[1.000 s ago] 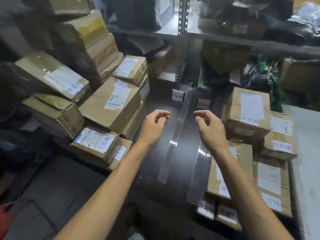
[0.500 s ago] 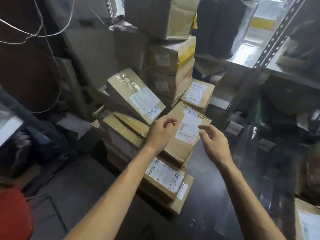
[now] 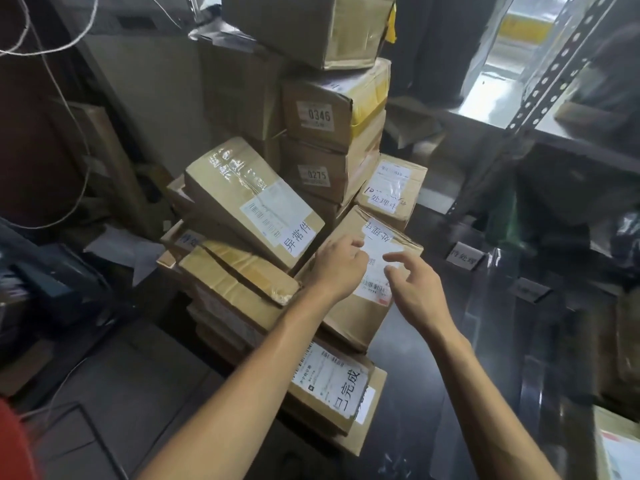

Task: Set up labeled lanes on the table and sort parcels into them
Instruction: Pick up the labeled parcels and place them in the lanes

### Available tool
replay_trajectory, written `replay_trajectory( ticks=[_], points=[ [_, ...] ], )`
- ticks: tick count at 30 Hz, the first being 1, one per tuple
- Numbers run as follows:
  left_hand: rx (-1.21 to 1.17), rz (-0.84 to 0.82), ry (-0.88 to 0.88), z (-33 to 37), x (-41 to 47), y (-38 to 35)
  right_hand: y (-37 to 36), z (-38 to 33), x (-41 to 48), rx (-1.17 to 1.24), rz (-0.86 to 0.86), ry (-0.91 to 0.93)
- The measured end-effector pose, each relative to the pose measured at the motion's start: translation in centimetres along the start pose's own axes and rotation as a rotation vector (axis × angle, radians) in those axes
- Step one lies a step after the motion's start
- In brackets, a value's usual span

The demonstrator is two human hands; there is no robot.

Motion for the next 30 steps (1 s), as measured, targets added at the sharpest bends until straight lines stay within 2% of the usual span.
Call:
replay_trajectory(
  ticks=[5,7,9,11,14,15,19,25,30],
  points=[
    [0.19,0.065,0.027,0.8,2.1,-0.6,0.0,1.9,2.6,-0.024,-0.034,-0.011],
    [0.215,0.046,0.11,0.7,3.0,-0.7,0.0,2.3,3.4,-0.067,-0.006,-0.017],
    [0.203,0.017,0.178,0.4,3.9,-0.6,0.1,3.0,4.0,-0.026,0.035,-0.109],
    [0.167,0.004,0.23,0.3,4.7,-0.8,-0.9,4.3,4.7,0.132,-0.02,-0.301],
    [0.258,-0.011,0.259,0.7,5.4,-1.9,-3.1,6.1,5.0,0.593,-0.124,-0.642],
    [0.303,-0.02,0.263,0.9,5.5,-2.1,-3.4,6.4,5.1,0.687,-0.139,-0.694],
    [0.326,-0.104,0.285,1.3,5.8,-2.2,-3.2,7.7,5.9,0.821,-0.191,-0.683],
    [0.298,-0.108,0.286,1.3,5.0,-3.1,-1.3,9.4,5.0,0.788,-0.207,-0.591],
    [0.221,-0.092,0.296,1.0,4.1,-3.3,-0.6,9.4,3.7,0.738,-0.245,-0.611]
  ],
)
Point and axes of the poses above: each hand's wrist, its own x-axis towards the middle knuckle, its own y-axis out of the back of the hand, z = x × y, the point moved 3 cm from there along x, towards the middle knuckle, and after that the axes turned 5 degrees about -x, right-handed, at the moved point
